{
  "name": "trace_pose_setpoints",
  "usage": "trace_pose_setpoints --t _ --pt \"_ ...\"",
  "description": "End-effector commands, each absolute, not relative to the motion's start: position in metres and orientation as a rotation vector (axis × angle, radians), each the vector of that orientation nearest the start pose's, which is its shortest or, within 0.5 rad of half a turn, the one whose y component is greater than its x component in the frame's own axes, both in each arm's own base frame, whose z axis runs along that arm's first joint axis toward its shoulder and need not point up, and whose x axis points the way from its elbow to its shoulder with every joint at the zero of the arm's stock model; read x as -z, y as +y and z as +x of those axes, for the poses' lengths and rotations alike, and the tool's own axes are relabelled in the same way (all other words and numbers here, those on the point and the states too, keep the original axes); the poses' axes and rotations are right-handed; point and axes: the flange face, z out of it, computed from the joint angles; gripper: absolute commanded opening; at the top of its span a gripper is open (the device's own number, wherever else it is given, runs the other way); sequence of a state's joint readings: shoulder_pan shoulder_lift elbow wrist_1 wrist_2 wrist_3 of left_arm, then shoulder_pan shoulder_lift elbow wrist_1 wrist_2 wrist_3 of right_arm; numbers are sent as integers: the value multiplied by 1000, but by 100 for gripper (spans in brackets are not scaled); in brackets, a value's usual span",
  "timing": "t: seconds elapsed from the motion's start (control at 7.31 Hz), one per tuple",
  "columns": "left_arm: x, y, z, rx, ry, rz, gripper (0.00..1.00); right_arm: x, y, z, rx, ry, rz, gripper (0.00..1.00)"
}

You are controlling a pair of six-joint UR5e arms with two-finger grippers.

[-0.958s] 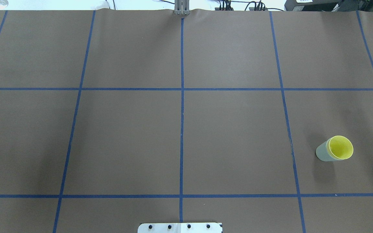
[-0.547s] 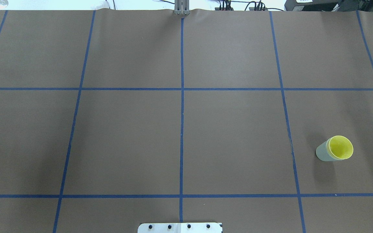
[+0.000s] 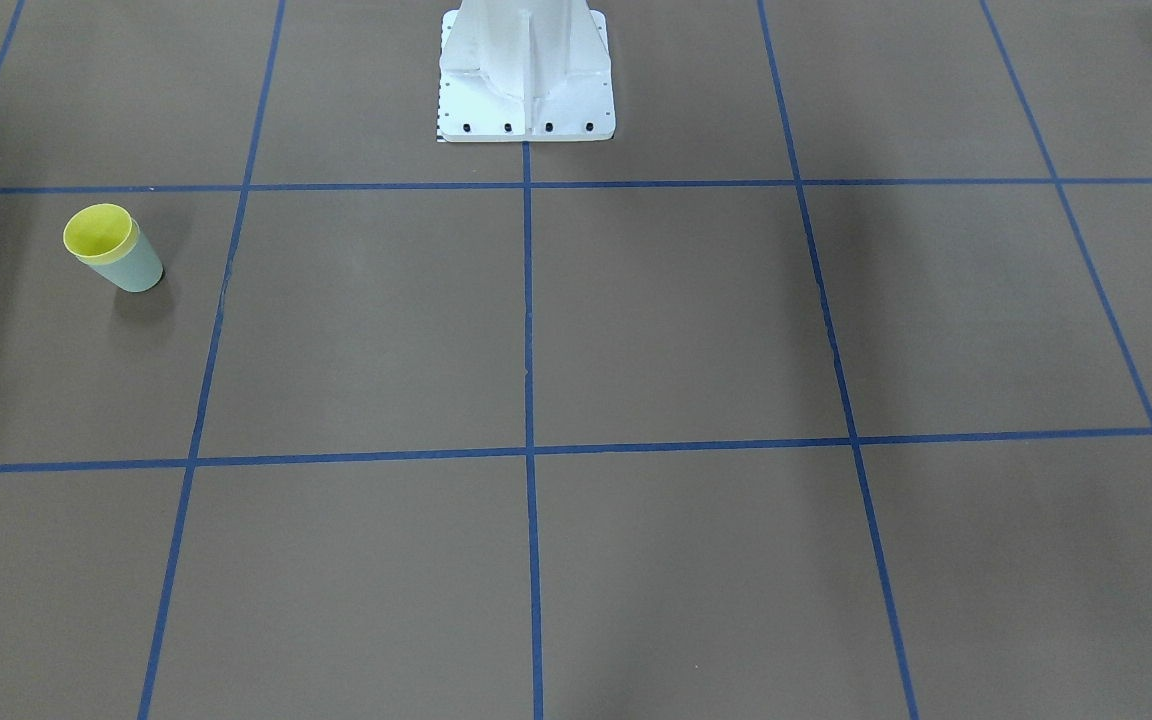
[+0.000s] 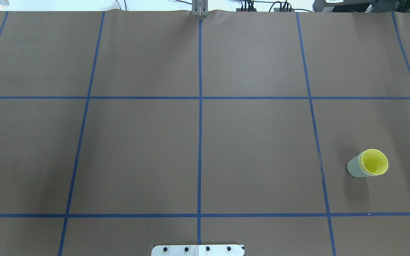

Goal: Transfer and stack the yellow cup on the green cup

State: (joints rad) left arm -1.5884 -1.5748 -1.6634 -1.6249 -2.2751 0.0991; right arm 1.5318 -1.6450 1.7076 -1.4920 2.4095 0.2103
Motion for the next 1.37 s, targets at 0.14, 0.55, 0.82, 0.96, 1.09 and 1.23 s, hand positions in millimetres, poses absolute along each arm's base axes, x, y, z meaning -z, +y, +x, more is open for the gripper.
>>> trace_pose_setpoints --t 0.14,0.55,0.82,0.96,1.09,1.23 --pt "-613 -498 -77 -130 696 179 100 -613 -470 44 -106 -863 32 100" --pt "-618 -497 -77 -127 695 172 100 -621 -469 45 -112 -857 20 100" --pt "-619 -498 -77 -127 695 170 100 -622 -469 45 -113 -856 19 100" --pt "-619 -498 -77 -127 695 170 100 -622 -469 45 -113 -856 19 100" --pt "-618 -498 -77 -128 694 173 100 -622 -469 45 -113 -856 19 100" --pt "-619 -498 -77 -127 695 172 100 -622 -468 45 -114 -856 18 100"
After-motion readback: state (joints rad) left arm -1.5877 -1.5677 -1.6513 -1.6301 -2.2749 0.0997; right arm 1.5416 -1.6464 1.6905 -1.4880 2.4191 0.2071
